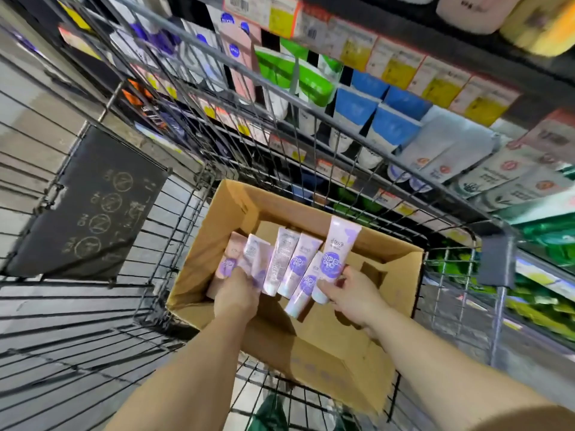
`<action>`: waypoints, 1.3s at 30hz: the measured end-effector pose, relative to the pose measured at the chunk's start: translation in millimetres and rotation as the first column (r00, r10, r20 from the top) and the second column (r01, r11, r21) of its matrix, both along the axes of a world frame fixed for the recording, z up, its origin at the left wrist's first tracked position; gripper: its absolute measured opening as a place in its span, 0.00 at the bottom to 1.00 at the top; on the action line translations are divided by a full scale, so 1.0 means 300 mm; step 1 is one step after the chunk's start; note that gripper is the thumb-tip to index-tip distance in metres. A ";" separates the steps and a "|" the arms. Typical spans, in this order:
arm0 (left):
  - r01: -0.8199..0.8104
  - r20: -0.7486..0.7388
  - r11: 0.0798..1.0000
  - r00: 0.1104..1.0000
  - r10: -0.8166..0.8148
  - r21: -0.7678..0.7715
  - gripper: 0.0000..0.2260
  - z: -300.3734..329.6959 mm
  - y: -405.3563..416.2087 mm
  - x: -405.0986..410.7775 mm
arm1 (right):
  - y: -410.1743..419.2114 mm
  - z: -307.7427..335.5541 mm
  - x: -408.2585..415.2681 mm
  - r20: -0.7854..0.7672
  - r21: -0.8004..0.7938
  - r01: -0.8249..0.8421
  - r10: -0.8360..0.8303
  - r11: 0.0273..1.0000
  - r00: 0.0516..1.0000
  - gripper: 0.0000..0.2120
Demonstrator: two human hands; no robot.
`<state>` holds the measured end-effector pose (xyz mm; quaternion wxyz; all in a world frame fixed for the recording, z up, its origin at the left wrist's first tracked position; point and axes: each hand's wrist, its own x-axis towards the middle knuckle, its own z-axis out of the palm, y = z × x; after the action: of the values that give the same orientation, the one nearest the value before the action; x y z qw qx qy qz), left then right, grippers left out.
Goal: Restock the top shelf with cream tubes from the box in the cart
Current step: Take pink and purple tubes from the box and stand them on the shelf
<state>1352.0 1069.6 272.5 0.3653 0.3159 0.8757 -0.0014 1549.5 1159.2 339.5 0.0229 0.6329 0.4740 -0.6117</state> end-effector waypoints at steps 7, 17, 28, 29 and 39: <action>0.056 -0.002 0.998 0.998 -0.056 -0.042 0.17 -0.005 -0.038 0.028 | -0.047 0.043 0.014 0.005 0.061 -0.033 0.033 0.998 0.999 0.06; 0.024 0.157 0.999 0.988 -0.018 -0.037 0.18 0.069 0.024 -0.033 | -0.091 0.041 0.024 -0.007 0.036 -0.013 0.014 0.999 1.000 0.10; -0.154 0.582 0.927 0.809 -0.080 0.342 0.29 0.743 0.179 0.018 | 0.004 0.611 0.074 -0.119 0.210 0.057 -0.032 0.976 0.992 0.07; -0.138 0.596 0.913 0.792 -0.130 0.383 0.27 0.819 0.199 0.052 | 0.011 0.666 0.104 -0.120 0.241 0.066 -0.038 0.968 0.992 0.08; 0.070 0.505 0.699 0.641 -0.579 0.712 0.11 1.421 0.365 0.675 | 0.020 1.214 0.717 -0.251 0.517 0.306 -0.201 0.799 0.947 0.10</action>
<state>1554.5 1179.2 698.8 0.5309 0.5581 0.5379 0.3425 1764.5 1165.1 703.7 -0.2859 0.6113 0.5402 -0.5027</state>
